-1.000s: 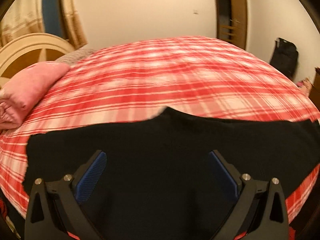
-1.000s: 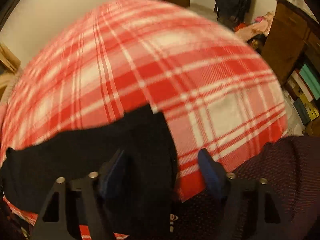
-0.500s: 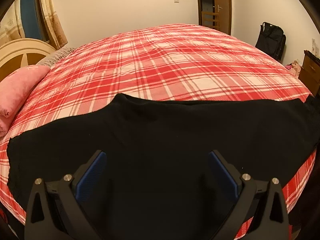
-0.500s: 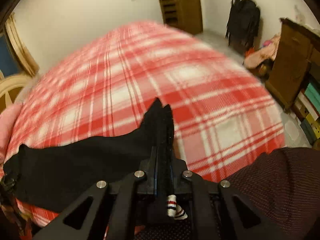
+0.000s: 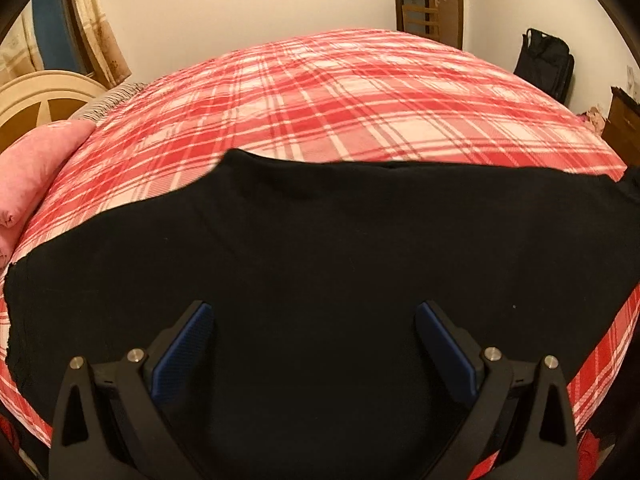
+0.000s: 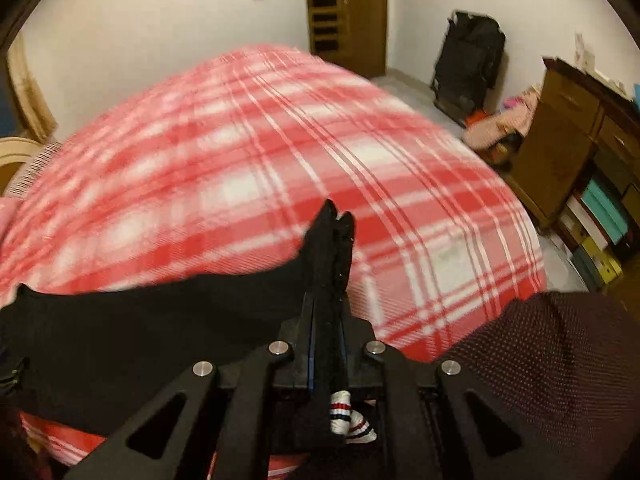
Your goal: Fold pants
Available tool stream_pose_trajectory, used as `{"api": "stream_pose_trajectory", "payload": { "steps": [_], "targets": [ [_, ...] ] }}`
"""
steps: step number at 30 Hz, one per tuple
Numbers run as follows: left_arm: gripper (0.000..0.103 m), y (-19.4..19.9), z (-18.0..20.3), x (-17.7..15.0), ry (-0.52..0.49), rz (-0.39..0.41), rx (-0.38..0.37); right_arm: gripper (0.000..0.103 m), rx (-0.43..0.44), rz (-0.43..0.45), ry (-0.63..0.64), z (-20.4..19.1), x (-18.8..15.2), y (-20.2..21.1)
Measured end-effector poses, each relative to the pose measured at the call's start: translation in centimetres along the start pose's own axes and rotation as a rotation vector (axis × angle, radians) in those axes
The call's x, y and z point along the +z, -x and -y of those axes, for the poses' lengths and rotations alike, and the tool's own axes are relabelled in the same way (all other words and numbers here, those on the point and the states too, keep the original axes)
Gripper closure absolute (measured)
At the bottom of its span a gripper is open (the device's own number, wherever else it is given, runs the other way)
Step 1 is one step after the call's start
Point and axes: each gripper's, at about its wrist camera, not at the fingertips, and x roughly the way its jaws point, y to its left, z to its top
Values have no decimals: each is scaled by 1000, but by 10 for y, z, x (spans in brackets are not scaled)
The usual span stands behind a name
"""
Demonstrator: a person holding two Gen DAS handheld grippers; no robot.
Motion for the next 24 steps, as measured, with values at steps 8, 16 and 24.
{"api": "stream_pose_trajectory", "payload": {
  "steps": [8, 16, 24],
  "targets": [
    [0, 39, -53, 13, 98, 142, 17, 95, 244, 92, 113, -123, 3, 44],
    [0, 44, -123, 1, 287, 148, 84, 95, 429, 65, 285, -263, -42, 35],
    [0, 39, -129, -10, 265, 139, 97, 95, 390, 115, 508, -367, -114, 16]
  ]
}}
